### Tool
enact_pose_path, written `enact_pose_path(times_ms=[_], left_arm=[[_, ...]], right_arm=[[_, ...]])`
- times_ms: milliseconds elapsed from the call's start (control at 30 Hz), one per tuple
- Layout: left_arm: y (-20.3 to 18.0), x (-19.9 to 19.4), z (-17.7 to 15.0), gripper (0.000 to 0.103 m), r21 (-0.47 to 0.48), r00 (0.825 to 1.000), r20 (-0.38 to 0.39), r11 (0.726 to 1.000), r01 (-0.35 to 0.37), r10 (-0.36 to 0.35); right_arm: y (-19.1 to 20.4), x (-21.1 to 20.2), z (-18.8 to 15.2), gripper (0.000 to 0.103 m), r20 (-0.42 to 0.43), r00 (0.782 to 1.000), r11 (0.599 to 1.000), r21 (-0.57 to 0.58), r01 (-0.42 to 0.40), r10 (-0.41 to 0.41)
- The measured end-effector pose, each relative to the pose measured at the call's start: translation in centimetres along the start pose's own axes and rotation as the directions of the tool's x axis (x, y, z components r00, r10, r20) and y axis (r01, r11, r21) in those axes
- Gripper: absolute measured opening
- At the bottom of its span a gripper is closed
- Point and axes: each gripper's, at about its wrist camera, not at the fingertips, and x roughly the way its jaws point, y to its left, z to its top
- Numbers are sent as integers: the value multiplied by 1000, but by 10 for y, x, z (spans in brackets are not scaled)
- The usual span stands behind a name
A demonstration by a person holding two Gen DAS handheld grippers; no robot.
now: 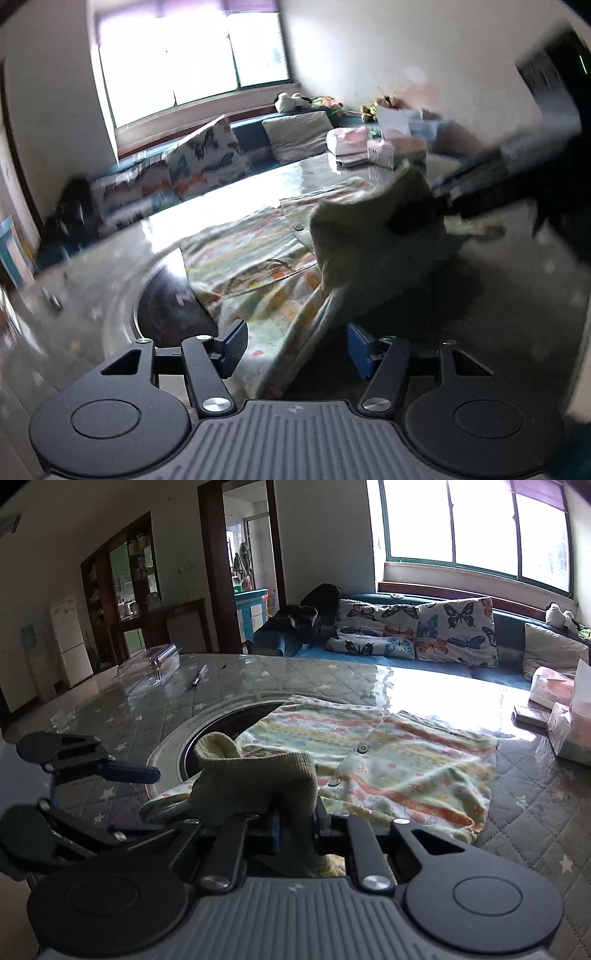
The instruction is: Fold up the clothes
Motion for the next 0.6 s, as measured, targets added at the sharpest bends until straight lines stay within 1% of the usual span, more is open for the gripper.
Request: enact_pose_path(times_ms=[67, 100, 133, 167, 200, 267, 367, 600], left_arm=[[-3, 5, -5, 45, 49, 1000, -1, 999, -12, 12], [-3, 8, -7, 41, 64, 1000, -4, 998, -22, 23], [-3, 11, -9, 32, 79, 999, -7, 996, -33, 34], [-2, 11, -11, 27, 84, 999, -5, 996, -37, 37], [-2, 10, -13, 24, 84, 999, 0, 996, -37, 37], [-1, 8, -15, 9, 78, 999, 9, 996, -35, 35], [-2, -2, -15, 5, 57, 999, 26, 998, -23, 21], [-3, -49, -11, 4, 0, 996, 86, 1000, 20, -20]], right_arm=[[-1, 0, 1, 10, 7, 1000, 1000, 9, 3, -3], [-2, -1, 1, 10, 11, 1000, 1000, 15, 3, -3], [-2, -1, 0, 9, 13, 1000, 1000, 21, 1, -2], [-3, -2, 0, 9, 16, 1000, 1000, 28, 0, 0], [-3, -2, -1, 8, 19, 1000, 999, 34, -2, 1], [-2, -4, -4, 6, 23, 1000, 999, 42, -7, 6], [0, -12, -6, 5, 41, 999, 999, 42, -12, 10], [7, -60, -13, 4, 105, 993, 997, 37, -61, 56]])
